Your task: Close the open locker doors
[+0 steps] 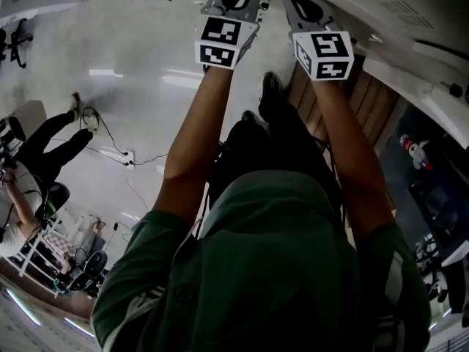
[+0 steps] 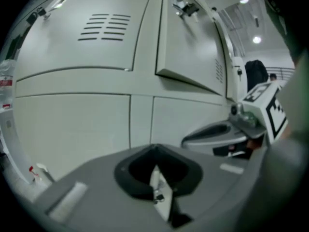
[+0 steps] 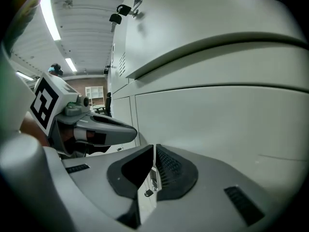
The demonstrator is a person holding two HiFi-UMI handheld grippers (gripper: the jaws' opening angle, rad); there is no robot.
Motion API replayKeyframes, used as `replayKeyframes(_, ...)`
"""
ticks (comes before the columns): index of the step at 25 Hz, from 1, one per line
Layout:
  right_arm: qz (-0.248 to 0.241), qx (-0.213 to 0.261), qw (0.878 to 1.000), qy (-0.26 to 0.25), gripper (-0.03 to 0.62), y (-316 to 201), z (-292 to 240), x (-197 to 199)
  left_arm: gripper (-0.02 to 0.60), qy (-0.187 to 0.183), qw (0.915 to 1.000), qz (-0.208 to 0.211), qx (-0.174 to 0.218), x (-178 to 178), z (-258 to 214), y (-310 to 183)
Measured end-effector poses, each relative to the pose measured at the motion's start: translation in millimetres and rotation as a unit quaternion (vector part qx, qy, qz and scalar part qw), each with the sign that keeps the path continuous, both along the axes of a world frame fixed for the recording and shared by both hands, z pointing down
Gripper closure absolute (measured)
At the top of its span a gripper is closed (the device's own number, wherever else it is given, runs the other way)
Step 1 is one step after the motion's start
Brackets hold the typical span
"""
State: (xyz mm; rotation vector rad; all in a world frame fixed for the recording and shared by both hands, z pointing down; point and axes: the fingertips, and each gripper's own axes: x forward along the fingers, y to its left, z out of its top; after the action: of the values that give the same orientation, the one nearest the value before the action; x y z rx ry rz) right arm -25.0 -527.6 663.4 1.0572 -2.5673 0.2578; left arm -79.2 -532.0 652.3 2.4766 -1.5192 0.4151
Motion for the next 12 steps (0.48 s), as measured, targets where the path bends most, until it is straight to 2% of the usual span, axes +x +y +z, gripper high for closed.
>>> replayKeyframes(6, 0.009, -0.026, 1.000, -0.012, 0.576, 6, 0, 8, 0.578, -0.023, 0.9970, 0.052, -0.051, 10, -10, 20)
replayKeyframes(9, 0.001, -0.038, 0.999, -0.012, 0.576, 12, -3, 10, 0.578, -0.038, 0.9957, 0.066, -0.053, -1, -26, 38)
replayKeyframes(12, -0.017, -0.032, 0.999, -0.011, 0.576, 27, -28, 4, 0.578, -0.043, 0.9953, 0.080, -0.032, -19, -57, 52)
